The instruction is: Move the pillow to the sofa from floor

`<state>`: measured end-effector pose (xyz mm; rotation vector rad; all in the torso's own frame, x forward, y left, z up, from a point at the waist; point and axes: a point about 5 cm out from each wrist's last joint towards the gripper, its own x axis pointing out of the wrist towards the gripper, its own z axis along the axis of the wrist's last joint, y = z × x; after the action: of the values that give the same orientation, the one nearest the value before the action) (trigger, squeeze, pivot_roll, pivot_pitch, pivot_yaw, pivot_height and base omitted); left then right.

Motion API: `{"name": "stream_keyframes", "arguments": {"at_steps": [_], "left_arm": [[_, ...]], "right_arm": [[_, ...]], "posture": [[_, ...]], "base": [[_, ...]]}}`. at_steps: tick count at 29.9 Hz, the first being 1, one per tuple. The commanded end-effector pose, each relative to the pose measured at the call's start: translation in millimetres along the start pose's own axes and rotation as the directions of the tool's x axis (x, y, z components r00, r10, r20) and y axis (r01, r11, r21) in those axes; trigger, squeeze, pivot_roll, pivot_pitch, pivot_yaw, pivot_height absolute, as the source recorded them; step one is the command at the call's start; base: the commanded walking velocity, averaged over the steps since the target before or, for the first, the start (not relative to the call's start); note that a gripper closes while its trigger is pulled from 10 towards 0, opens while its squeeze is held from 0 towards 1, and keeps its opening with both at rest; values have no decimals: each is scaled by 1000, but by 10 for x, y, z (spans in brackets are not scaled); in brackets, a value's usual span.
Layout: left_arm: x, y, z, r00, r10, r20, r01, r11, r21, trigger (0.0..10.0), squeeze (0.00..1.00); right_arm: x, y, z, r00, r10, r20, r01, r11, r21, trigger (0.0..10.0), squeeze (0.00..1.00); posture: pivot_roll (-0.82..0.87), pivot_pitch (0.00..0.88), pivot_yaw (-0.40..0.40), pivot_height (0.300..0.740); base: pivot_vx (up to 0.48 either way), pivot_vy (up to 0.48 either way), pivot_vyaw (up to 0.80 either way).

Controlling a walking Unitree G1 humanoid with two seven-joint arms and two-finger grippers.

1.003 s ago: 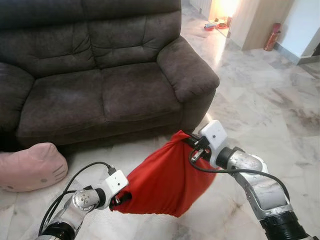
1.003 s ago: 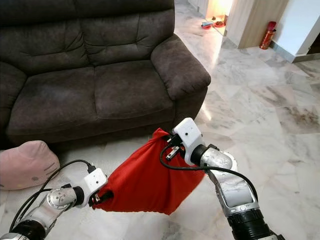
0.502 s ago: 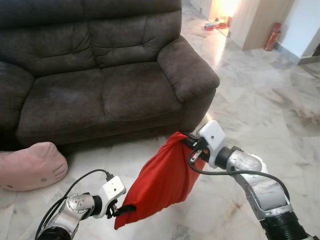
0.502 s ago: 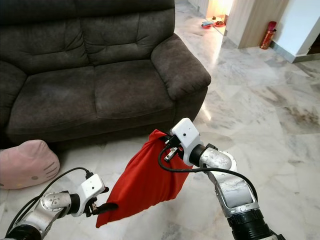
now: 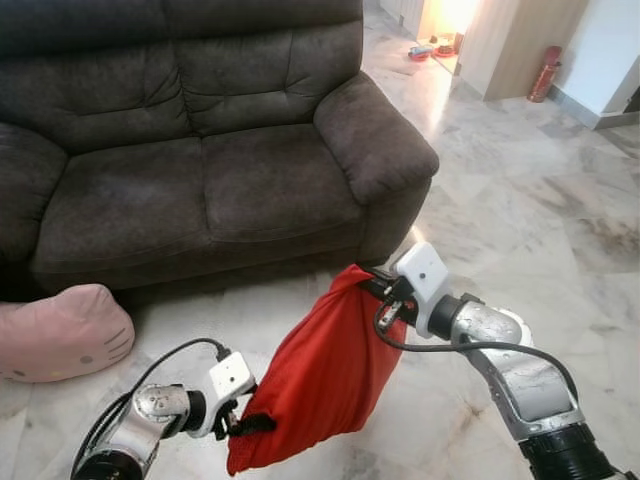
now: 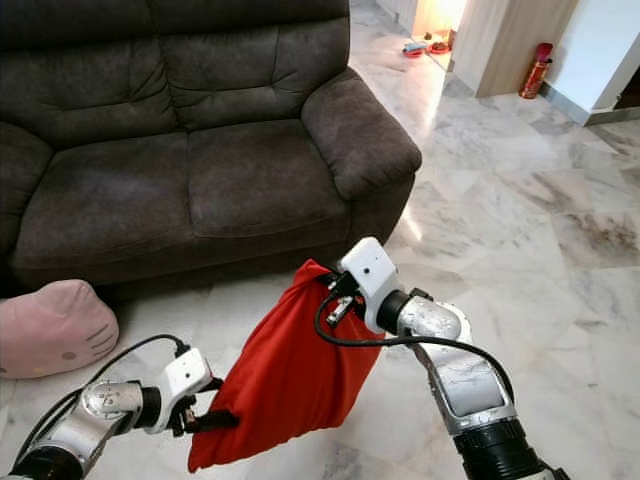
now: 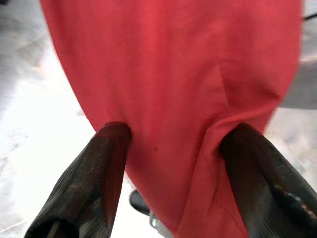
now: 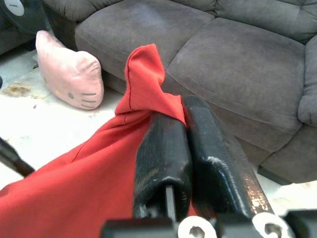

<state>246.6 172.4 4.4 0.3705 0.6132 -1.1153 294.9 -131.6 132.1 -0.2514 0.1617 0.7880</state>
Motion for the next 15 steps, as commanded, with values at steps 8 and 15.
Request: {"name": "stream_keyframes", "arguments": {"at_steps": [8,15], "left_arm": [[-57,-45,15,997,-62,-34,63,998,25,10000,0],[-50,-82,5,994,-96,-49,98,995,25,10000,0]], "right_arm": [[69,84,327,990,39,137,-29,997,-74,10000,0],[75,81,331,990,39,139,-29,997,-73,10000,0]], "posture": [[80,41,-12,740],[79,38,-12,740]], "base": [[0,0,0],[0,0,0]]}}
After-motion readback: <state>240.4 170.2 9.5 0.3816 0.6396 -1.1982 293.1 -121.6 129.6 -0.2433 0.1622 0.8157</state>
